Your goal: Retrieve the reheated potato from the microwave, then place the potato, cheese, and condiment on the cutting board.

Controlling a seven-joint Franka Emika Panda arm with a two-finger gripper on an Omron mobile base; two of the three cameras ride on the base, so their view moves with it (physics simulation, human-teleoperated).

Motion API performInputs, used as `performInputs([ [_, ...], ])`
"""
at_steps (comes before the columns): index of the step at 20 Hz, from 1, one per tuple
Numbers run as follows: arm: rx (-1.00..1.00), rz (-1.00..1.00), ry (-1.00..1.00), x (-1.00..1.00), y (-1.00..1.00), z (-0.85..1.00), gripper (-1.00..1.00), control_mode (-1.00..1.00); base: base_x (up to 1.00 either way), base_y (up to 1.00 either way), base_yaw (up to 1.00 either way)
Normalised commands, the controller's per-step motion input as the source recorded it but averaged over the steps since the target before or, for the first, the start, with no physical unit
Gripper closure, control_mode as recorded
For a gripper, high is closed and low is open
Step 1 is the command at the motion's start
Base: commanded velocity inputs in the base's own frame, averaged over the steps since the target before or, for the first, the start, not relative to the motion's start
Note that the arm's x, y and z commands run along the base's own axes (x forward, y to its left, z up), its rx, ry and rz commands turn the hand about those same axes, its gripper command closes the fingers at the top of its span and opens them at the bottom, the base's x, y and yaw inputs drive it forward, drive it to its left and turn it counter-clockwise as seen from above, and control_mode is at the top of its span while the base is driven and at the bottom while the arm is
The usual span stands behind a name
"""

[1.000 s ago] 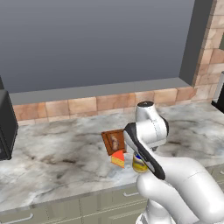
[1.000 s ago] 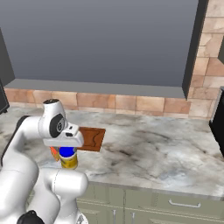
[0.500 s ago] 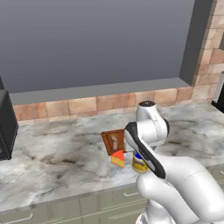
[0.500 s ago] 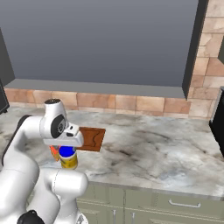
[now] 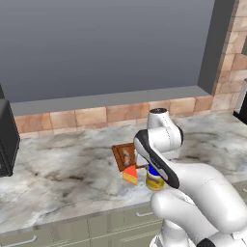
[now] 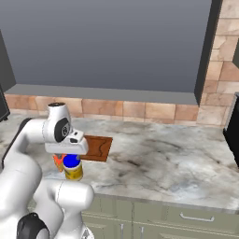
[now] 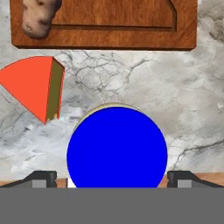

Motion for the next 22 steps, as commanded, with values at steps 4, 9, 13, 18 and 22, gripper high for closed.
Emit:
performInputs([
  [4,0.0,0.0,0.08,0.12,-0.04,0.0,-1.0,-1.0,0.0,0.0,0.0],
  [9,0.0,0.01,0.0,0.02,-0.07,0.0,-1.0,-1.0,0.0,0.0,0.0],
  [13,0.0,0.0,0.0,-0.07,-0.01,0.0,-1.0,-1.0,0.0,0.0,0.0],
  [18,0.0,0.0,0.0,-0.22,-0.03,0.0,-1.0,-1.0,0.0,0.0,0.0],
  [22,0.01,0.0,0.0,-0.14,-0.08,-0.09,-1.0,-1.0,0.0,0.0,0.0],
])
